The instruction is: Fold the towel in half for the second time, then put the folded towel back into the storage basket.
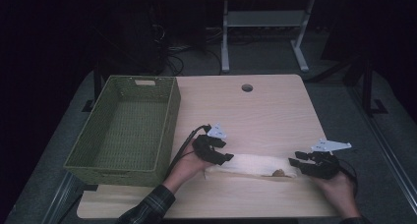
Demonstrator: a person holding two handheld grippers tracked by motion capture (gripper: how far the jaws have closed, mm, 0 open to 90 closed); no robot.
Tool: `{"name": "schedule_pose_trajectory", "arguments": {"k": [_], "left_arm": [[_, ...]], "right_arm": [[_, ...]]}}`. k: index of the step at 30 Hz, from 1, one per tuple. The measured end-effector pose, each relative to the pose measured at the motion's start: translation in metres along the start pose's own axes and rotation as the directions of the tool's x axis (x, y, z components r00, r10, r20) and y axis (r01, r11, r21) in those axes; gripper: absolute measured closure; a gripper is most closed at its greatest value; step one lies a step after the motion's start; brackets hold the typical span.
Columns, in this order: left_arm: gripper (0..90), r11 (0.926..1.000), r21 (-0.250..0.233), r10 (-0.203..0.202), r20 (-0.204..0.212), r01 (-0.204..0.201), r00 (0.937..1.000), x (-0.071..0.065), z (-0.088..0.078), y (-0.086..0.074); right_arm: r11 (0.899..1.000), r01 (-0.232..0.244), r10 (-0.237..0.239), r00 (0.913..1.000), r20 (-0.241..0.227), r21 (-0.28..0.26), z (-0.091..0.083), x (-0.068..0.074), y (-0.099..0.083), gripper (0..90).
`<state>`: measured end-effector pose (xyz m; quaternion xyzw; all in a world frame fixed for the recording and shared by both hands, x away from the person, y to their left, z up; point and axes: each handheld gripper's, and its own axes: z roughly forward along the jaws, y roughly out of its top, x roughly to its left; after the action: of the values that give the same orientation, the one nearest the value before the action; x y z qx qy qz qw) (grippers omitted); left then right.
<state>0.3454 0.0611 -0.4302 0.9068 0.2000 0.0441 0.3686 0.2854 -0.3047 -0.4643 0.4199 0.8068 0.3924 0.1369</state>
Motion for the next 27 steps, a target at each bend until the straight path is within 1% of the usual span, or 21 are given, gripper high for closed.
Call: {"name": "schedule_pose_trajectory", "arguments": {"k": [1,4,6,7,9,12,13,14,15,16,17,20,21,22,23,25,26,27], "left_arm": [[42.5,1.0000,-0.001,-0.001,0.004,0.001,1.0000,-0.001,0.003,0.001],[41.3,0.9996,0.016,0.023,0.021,-0.023,0.9995,-0.002,0.013,0.004],[40.6,0.9994,0.024,0.025,0.027,-0.026,0.9993,-0.003,0.020,0.006],[40.2,0.9994,0.024,0.025,0.027,-0.026,0.9993,-0.003,0.020,0.006],[39.7,0.9977,0.048,0.046,0.036,-0.048,0.9983,-0.002,0.028,0.007],[39.0,0.9964,0.067,0.050,0.044,-0.053,0.9978,-0.003,0.037,0.007],[39.0,0.9937,0.088,0.067,0.045,-0.070,0.9968,-0.003,0.039,0.007],[39.0,0.9937,0.088,0.067,0.045,-0.070,0.9968,-0.003,0.039,0.007],[39.0,0.9931,0.096,0.063,0.046,-0.067,0.9970,-0.004,0.044,0.006],[39.0,0.9939,0.093,0.054,0.048,-0.058,0.9974,-0.004,0.046,0.005],[39.4,0.9926,0.103,0.060,0.053,-0.065,0.9968,-0.004,0.046,0.005],[41.9,0.9922,0.101,0.066,0.061,-0.072,0.9959,-0.004,0.046,0.005],[43.8,0.9930,0.096,0.062,0.064,-0.068,0.9960,-0.005,0.046,0.005],[45.3,0.9920,0.101,0.070,0.067,-0.077,0.9953,-0.005,0.046,0.005],[46.8,0.9930,0.094,0.065,0.070,-0.072,0.9954,-0.006,0.046,0.005],[52.0,0.9906,0.106,0.079,0.078,-0.087,0.9938,-0.006,0.045,0.005],[53.6,0.9921,0.100,0.068,0.081,-0.076,0.9944,-0.007,0.046,0.005],[56.3,0.9920,0.101,0.067,0.087,-0.076,0.9939,-0.008,0.046,0.006]], "right_arm": [[1.000,-0.005,0.005,1.0000,-0.001,0.001,0.001,0.000,0.000,57.6],[1.000,-0.009,0.009,1.0000,-0.001,0.005,0.002,0.000,-0.001,57.6],[1.000,-0.008,0.008,1.0000,-0.001,0.005,0.002,0.000,-0.001,57.6],[1.000,-0.008,0.008,1.0000,-0.001,0.005,0.002,0.000,-0.001,57.6],[1.000,-0.011,0.011,0.9999,-0.004,0.011,0.003,-0.001,-0.001,57.6],[1.000,-0.011,0.011,0.9999,-0.009,0.025,0.006,-0.002,-0.002,57.8],[0.999,-0.015,0.015,0.9998,-0.009,0.033,0.008,-0.001,-0.003,58.0],[0.999,-0.015,0.015,0.9998,-0.009,0.033,0.008,-0.001,-0.003,58.0],[0.999,-0.010,0.011,0.9998,-0.014,0.040,0.010,-0.001,-0.003,58.6],[0.999,-0.014,0.015,0.9997,-0.017,0.041,0.011,-0.001,-0.004,59.2],[0.999,-0.019,0.020,0.9996,-0.021,0.042,0.011,-0.002,-0.004,59.5],[0.999,-0.020,0.022,0.9994,-0.028,0.042,0.011,-0.002,-0.004,62.2],[0.999,-0.022,0.023,0.9993,-0.029,0.042,0.011,-0.002,-0.004,63.4],[0.999,-0.025,0.026,0.9991,-0.033,0.045,0.011,-0.002,-0.004,64.4],[0.999,-0.028,0.029,0.9990,-0.035,0.047,0.011,-0.002,-0.004,65.9],[0.998,-0.028,0.030,0.9984,-0.048,0.049,0.011,-0.002,-0.004,70.7],[0.998,-0.031,0.034,0.9979,-0.054,0.051,0.011,-0.002,-0.004,73.0],[0.998,-0.035,0.038,0.9974,-0.061,0.053,0.011,-0.001,-0.004,75.3]]}}
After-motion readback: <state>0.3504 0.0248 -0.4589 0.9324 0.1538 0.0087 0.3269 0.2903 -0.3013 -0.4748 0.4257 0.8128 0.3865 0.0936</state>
